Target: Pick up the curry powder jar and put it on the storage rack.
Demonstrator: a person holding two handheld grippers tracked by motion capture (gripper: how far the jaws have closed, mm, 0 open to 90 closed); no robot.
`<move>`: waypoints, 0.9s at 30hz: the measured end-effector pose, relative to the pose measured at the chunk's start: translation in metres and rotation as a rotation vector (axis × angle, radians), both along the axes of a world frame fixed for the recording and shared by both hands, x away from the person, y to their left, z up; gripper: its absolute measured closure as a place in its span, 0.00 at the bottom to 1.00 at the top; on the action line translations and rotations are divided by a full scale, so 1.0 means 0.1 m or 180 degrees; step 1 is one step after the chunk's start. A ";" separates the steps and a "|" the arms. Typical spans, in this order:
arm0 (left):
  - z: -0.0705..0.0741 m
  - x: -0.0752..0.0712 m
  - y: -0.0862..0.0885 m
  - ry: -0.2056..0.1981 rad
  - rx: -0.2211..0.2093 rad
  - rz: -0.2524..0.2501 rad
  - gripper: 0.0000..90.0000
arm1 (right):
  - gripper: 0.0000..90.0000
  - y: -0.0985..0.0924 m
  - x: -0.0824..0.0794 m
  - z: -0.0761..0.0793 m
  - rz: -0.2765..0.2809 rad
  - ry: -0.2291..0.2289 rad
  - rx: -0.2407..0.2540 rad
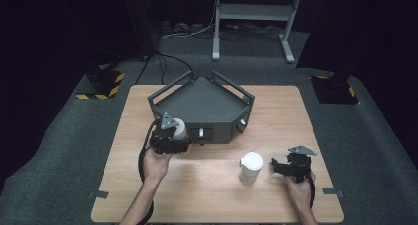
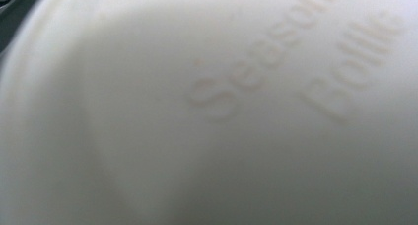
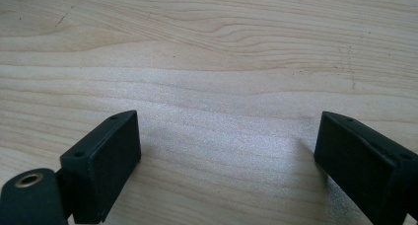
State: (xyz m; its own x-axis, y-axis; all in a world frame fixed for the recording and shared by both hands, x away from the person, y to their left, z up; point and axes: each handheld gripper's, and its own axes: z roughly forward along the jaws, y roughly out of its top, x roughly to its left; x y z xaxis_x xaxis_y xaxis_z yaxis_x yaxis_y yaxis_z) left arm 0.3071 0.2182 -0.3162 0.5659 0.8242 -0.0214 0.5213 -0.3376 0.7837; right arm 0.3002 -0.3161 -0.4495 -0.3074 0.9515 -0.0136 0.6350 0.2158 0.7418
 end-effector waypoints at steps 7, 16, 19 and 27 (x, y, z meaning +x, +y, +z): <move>0.19 0.11 -0.02 0.0068 -0.0009 -0.0052 0.36 | 0.11 0.00 0.00 0.00 0.0001 0.0000 0.0000; 0.44 0.28 -0.04 0.0124 0.0020 -0.0093 0.36 | 0.11 0.00 0.00 0.00 0.0001 0.0001 0.0001; 0.52 0.34 -0.05 0.0142 0.0052 -0.0095 0.36 | 0.11 0.00 0.00 0.00 0.0001 0.0001 0.0001; 0.66 0.51 -0.07 0.0190 0.0069 -0.0054 0.36 | 0.10 0.00 0.00 0.00 0.0002 0.0005 0.0001</move>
